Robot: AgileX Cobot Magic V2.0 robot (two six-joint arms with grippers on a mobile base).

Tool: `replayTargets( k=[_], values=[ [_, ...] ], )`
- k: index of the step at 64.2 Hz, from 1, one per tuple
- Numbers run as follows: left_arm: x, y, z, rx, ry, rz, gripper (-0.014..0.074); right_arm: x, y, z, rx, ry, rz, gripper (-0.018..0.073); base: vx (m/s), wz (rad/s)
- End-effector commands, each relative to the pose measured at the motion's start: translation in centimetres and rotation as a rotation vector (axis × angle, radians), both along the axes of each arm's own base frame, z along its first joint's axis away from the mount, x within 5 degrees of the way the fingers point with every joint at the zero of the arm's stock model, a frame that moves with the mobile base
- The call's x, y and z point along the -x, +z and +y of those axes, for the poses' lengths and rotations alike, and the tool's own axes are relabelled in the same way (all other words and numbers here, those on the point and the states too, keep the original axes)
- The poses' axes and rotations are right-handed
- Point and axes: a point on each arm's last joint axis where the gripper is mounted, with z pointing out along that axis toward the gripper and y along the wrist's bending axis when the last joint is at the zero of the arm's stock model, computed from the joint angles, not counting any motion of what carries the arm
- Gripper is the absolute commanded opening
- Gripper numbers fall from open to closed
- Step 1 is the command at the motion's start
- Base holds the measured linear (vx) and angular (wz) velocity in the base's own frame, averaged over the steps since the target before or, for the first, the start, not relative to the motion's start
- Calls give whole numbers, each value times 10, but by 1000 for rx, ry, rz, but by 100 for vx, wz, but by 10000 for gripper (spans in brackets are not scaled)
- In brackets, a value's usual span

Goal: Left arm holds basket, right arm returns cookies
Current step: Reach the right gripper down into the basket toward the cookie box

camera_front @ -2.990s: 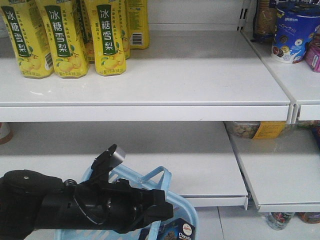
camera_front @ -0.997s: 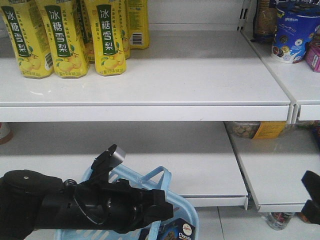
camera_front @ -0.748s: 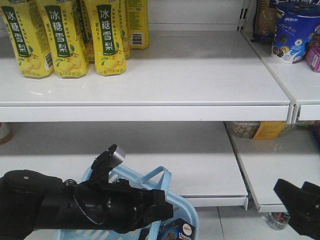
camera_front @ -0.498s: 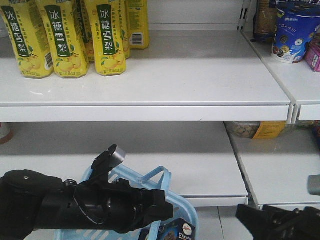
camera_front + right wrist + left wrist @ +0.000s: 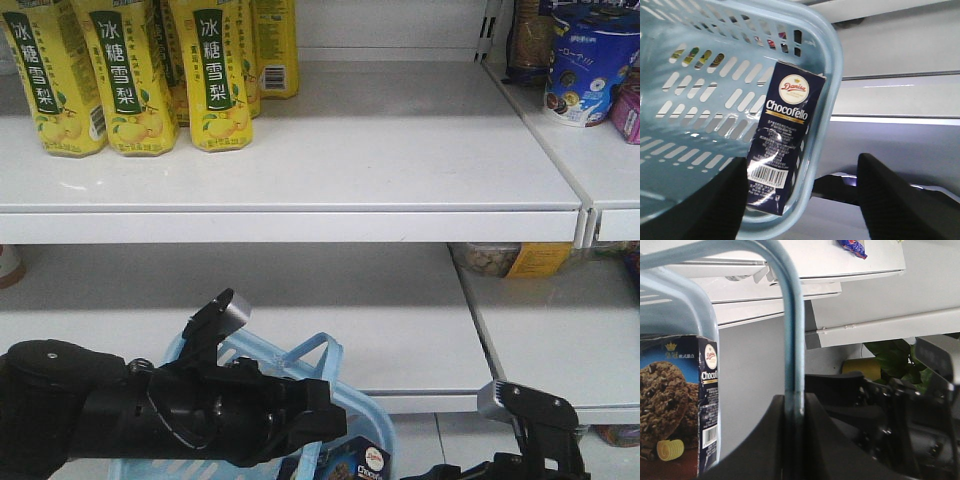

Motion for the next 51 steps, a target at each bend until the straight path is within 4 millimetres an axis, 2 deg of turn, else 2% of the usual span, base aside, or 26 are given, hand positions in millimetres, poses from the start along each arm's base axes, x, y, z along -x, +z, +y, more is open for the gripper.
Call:
replayTargets(
  k=[1, 19, 38, 51],
  values=[
    [0, 23, -3, 87, -3, -40, -6, -14, 6, 9, -20, -34, -23, 461, 0, 0],
    [0, 23, -3, 87, -3, -40, -6, -35, 9, 33, 0, 17, 22, 462, 0, 0],
    [0, 23, -3, 87, -3, -40, -6, -38, -5, 38, 17, -9, 110, 462, 0, 0],
    [0, 23, -3, 87, -3, -40, -6, -41, 1, 43, 0, 16, 109, 466, 0, 0]
  ],
)
